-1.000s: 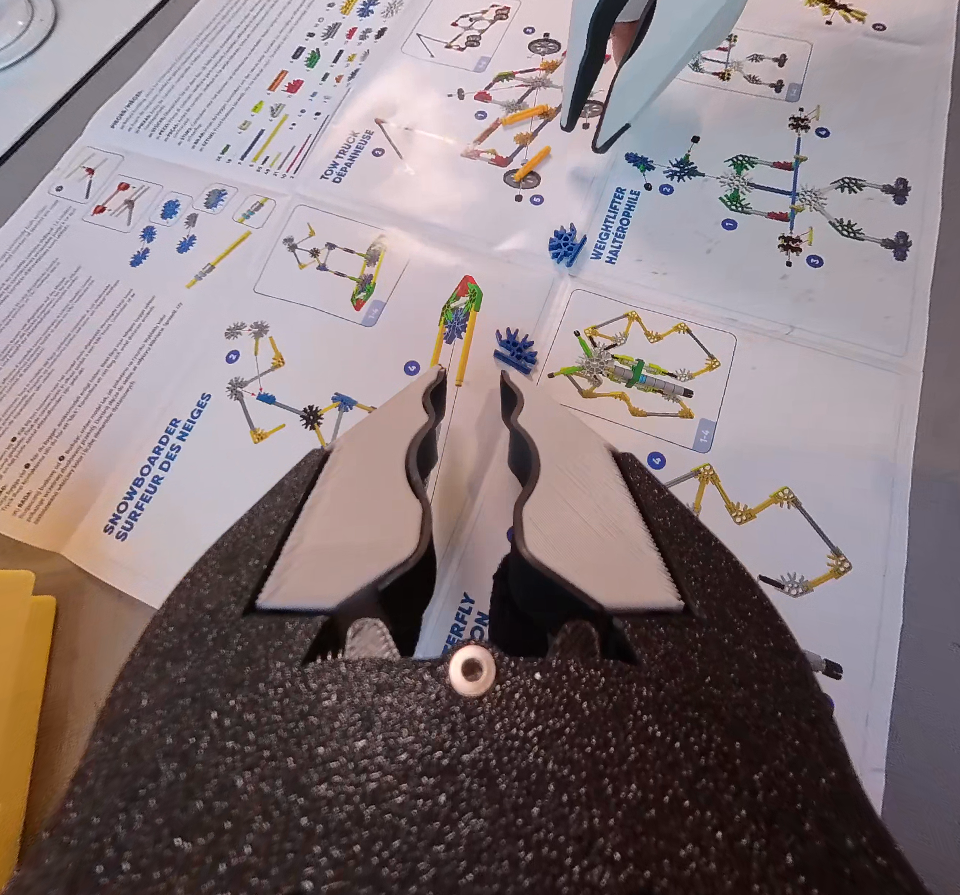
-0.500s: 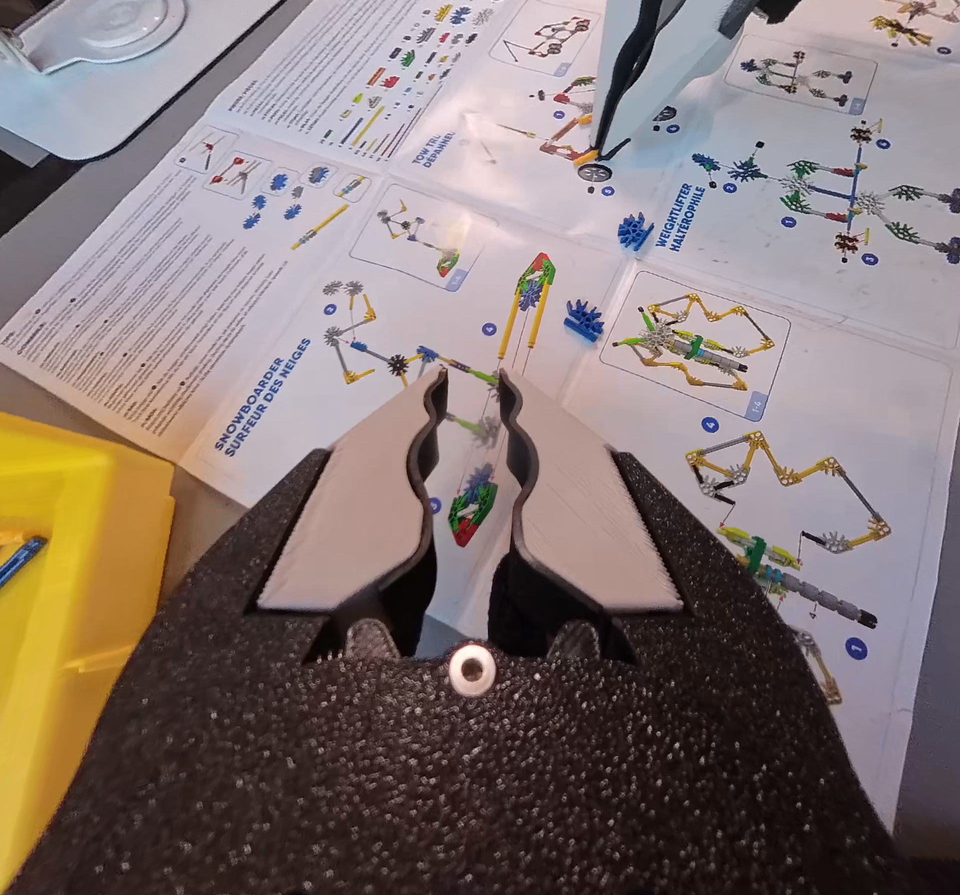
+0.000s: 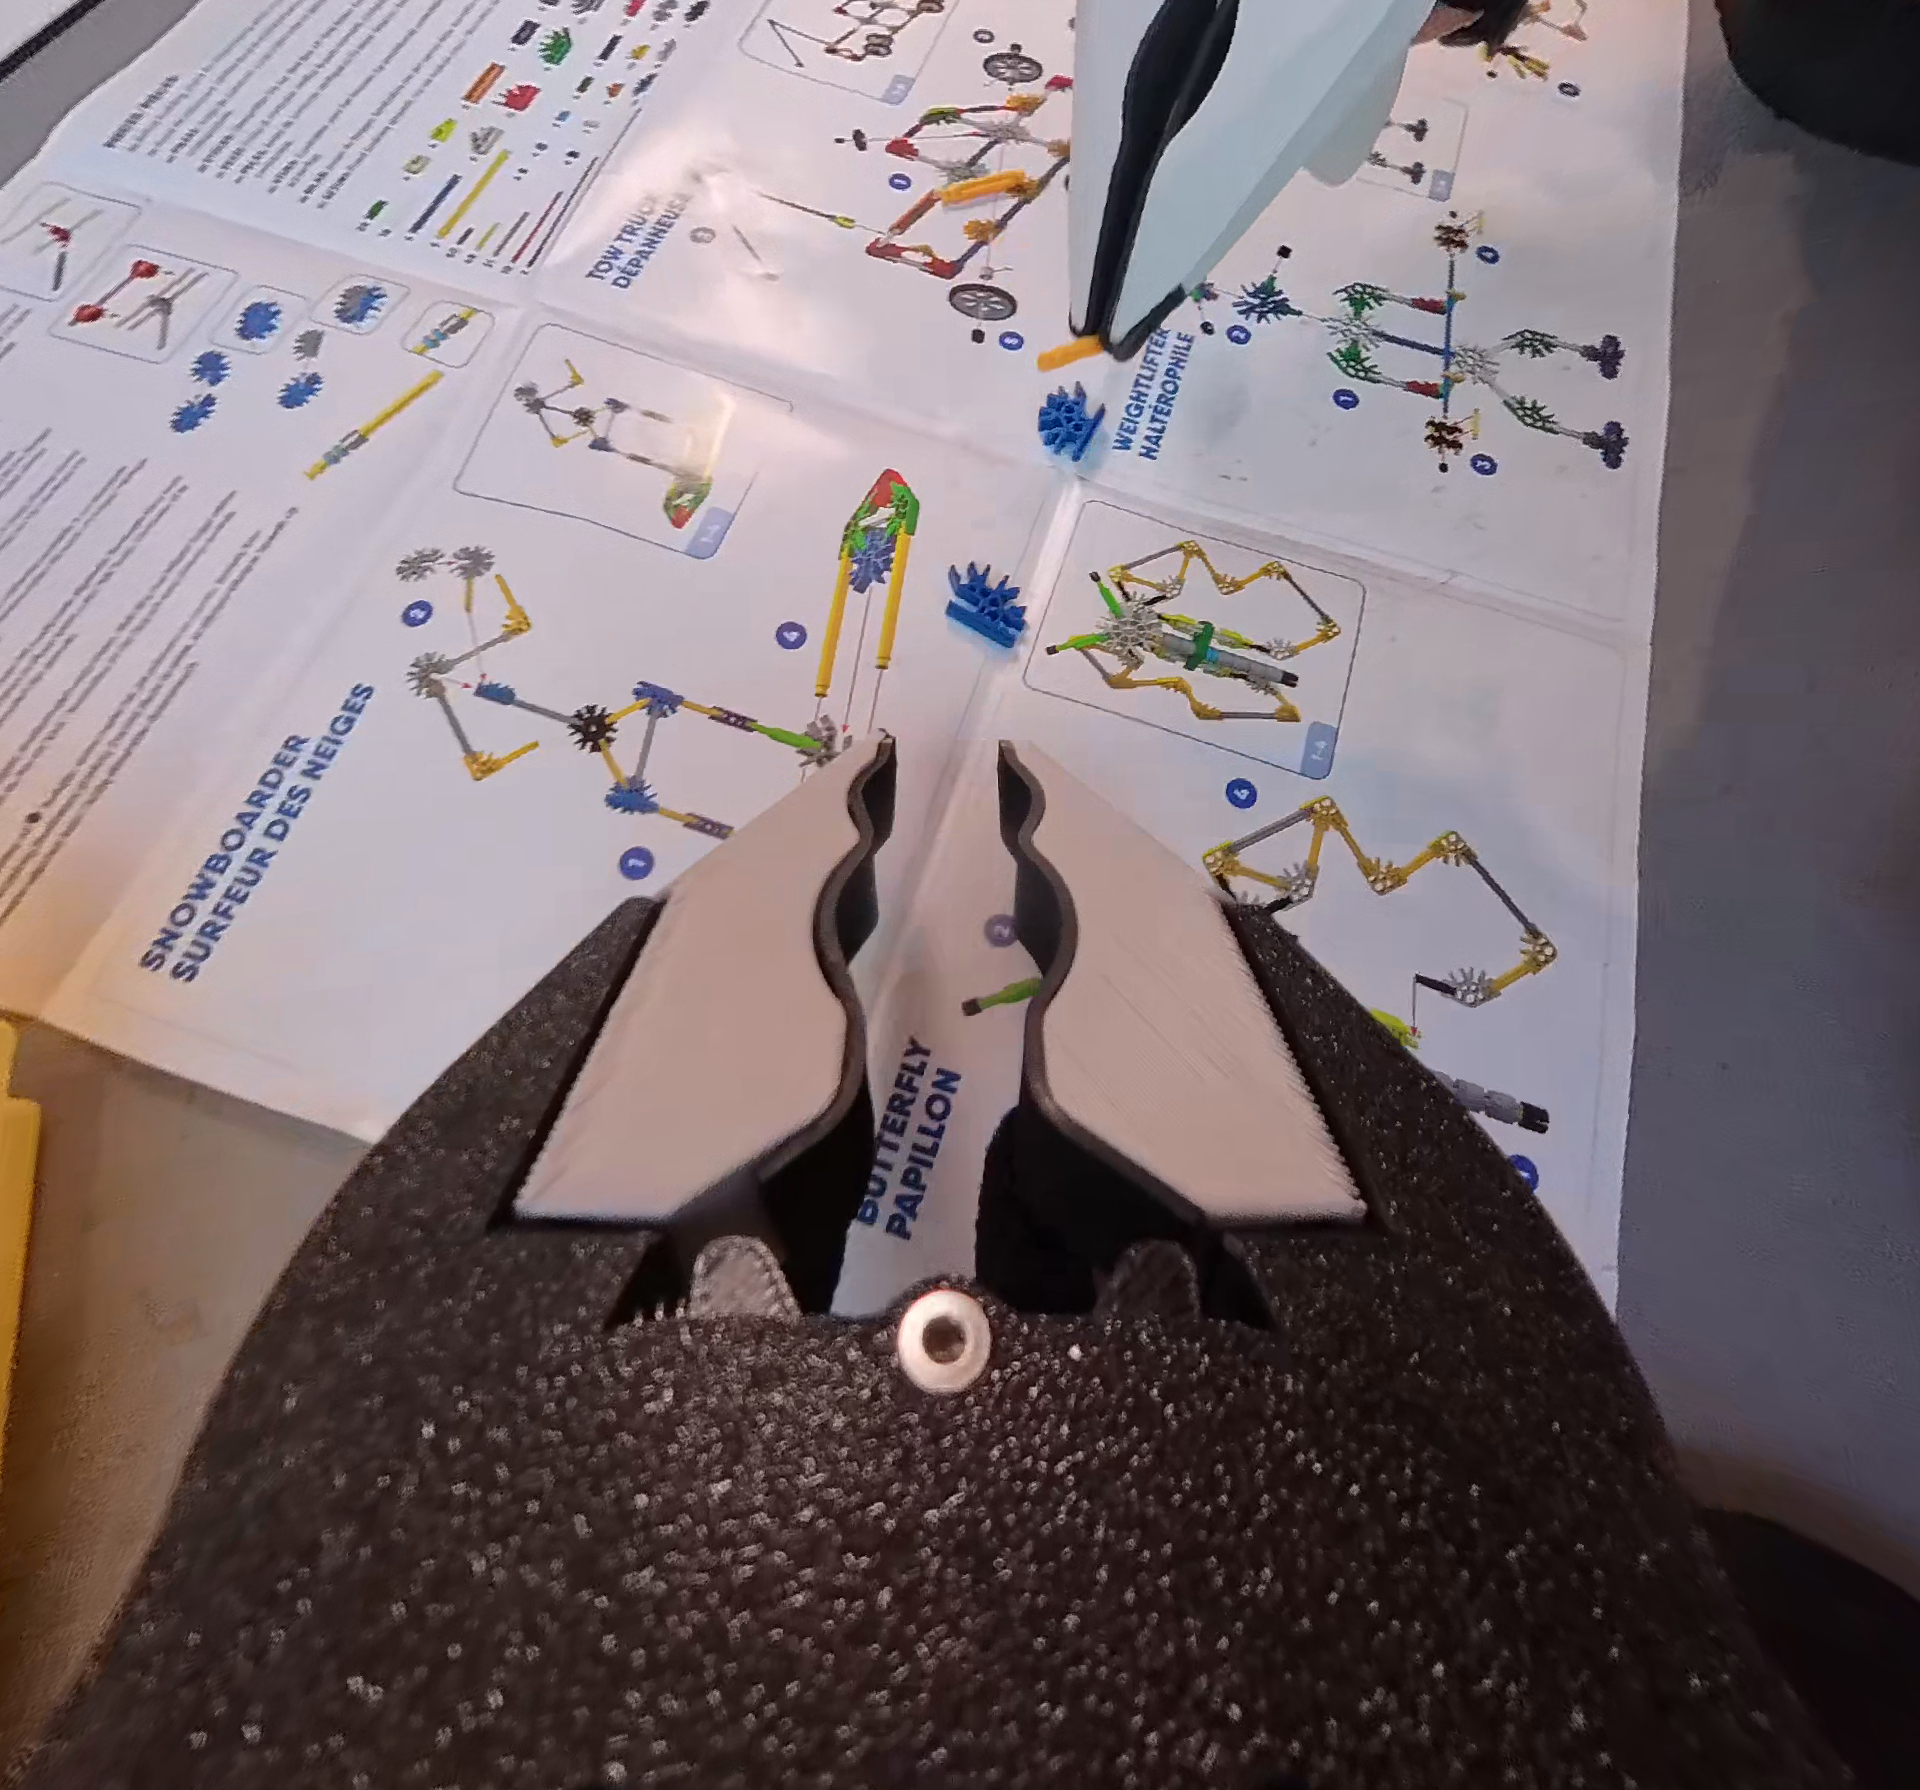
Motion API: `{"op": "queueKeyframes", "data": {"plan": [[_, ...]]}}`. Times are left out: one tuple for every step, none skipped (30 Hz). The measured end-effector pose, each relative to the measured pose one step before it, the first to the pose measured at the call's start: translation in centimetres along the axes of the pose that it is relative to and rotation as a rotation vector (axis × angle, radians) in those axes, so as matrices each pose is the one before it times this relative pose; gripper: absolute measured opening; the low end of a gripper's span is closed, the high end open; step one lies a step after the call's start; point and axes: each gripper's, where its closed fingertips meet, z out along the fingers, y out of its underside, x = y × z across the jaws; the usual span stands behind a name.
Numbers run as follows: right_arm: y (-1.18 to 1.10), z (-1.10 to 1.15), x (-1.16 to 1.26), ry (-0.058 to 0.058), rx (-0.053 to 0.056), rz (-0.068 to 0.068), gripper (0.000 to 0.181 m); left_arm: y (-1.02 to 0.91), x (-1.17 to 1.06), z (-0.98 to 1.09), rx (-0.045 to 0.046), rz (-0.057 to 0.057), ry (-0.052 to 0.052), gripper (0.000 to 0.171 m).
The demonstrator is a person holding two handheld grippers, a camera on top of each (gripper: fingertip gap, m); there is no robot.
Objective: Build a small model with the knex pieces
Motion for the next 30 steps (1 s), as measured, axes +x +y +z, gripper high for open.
{"op": "queueKeyframes", "data": {"plan": [[-0.006,0.356,-0.652,-0.0226,0.0012,0.001,0.002,-0.184,0.438,0.26,0.00527,0.0039,0.0153,0.019],[-0.026,0.359,-0.598,-0.0202,0.0016,-0.0027,0.002,-0.226,0.391,0.222,0.00796,0.0029,0.013,0.019],[-0.009,0.361,-0.546,-0.0181,-0.0001,-0.0042,0.002,-0.292,0.353,0.196,0.01195,0.0007,0.0125,0.019],[0.03,0.355,-0.576,-0.0213,-0.004,-0.0057,0.002,-0.33,0.396,0.156,0.01571,0.0,0.0158,0.019],[-0.01,0.347,-0.535,-0.0206,-0.0023,-0.0058,0.002,-0.326,0.454,0.128,0.01658,0.0024,0.0201,0.019],[-0.061,0.292,-0.49,-0.0183,0.0007,-0.0083,0.002,-0.281,0.463,0.109,0.0153,0.0062,0.0206,0.02],[-0.095,0.25,-0.46,-0.0186,0.003,-0.0128,0.002,-0.264,0.452,0.08,0.01486,0.0097,0.0199,0.02],[-0.093,0.187,-0.442,-0.0202,0.0023,-0.0166,0.002,-0.241,0.503,0.056,0.01462,0.0127,0.0225,0.021],[-0.059,0.133,-0.351,-0.017,0.0008,-0.019,0.002,-0.23,0.539,0.028,0.01302,0.0137,0.0245,0.021],[-0.013,0.099,-0.255,-0.0137,-0.0007,-0.0184,0.002,-0.197,0.485,0.031,0.01044,0.0121,0.0213,0.021],[-0.023,0.034,-0.198,-0.0117,-0.0006,-0.0151,0.002,-0.117,0.381,0.045,0.00564,0.0087,0.0169,0.021],[-0.054,-0.017,-0.162,-0.0098,0.0026,-0.0103,0.002,-0.011,0.317,0.056,-0.00044,0.0054,0.015,0.018],[-0.094,-0.065,-0.176,-0.0107,0.0048,-0.0074,0.002,0.013,0.232,0.058,-0.00205,0.0049,0.0103,0.014],[-0.089,-0.08,-0.175,-0.0102,0.005,-0.0054,0.002,-0.022,0.108,0.05,0.00073,0.0059,0.002,0.009],[-0.072,-0.088,-0.068,-0.0038,0.0045,-0.0055,0.002,-0.051,0.052,0.036,0.00293,0.0051,-0.0004,0.003],[-0.027,-0.089,0.022,0.0016,0.0019,-0.0059,0.002,-0.093,0.063,0.008,0.00476,0.0024,0.0019,0.0],[0.039,-0.08,0.08,0.0024,-0.0014,-0.004,0.002,-0.111,0.041,-0.019,0.00618,-0.0004,0.0035,0.0],[0.066,-0.078,0.077,0.0011,-0.0018,-0.0008,0.002,-0.092,0.031,-0.043,0.0054,-0.0022,0.0034,0.0],[0.01,-0.069,0.042,-0.0013,0.002,0.001,0.002,-0.025,-0.038,-0.055,0.00257,-0.0023,0.0001,0.0],[-0.036,-0.061,0.023,-0.0023,0.0048,0.0025,0.002,0.045,-0.105,-0.057,-0.00069,-0.0004,-0.005,0.0],[0.024,-0.023,0.038,-0.0022,0.0013,0.0036,0.002,0.069,-0.139,-0.054,-0.00186,0.0023,-0.0075,0.0],[0.041,-0.004,0.07,0.0003,-0.0002,0.002,0.002,0.022,-0.071,-0.055,-0.00013,0.0035,-0.0053,0.001],[0.066,0.013,0.033,-0.0009,-0.0019,0.0007,0.002,-0.055,-0.029,-0.035,0.00303,0.002,-0.0032,0.004],[0.073,0.048,-0.019,-0.0031,-0.0029,-0.0004,0.002,-0.075,0.036,0.002,0.00303,0.0007,0.0006,0.008],[0.071,0.05,-0.021,-0.0015,-0.0028,-0.0023,0.002,-0.036,0.095,0.02,0.00066,0.0014,0.0043,0.009],[0.081,0.061,-0.044,-0.0016,-0.0039,-0.0026,0.002,-0.001,0.093,0.041,-0.00027,0.0031,0.0031,0.01],[0.056,0.047,-0.049,-0.0017,-0.0027,-0.0025,0.002,0.014,0.102,0.053,-0.0011,0.0045,0.0035,0.01],[0.058,0.051,-0.047,-0.0009,-0.003,-0.0022,0.002,0.018,0.125,0.05,-0.00143,0.0042,0.0051,0.01],[0.067,0.046,-0.048,-0.0012,-0.0037,-0.0027,0.002,0.004,0.108,0.048,-0.00115,0.0031,0.0042,0.01],[0.066,0.047,-0.053,-0.0008,-0.0045,-0.0039,0.002,0.012,0.124,0.053,-0.00226,0.0025,0.0051,0.01]]}}
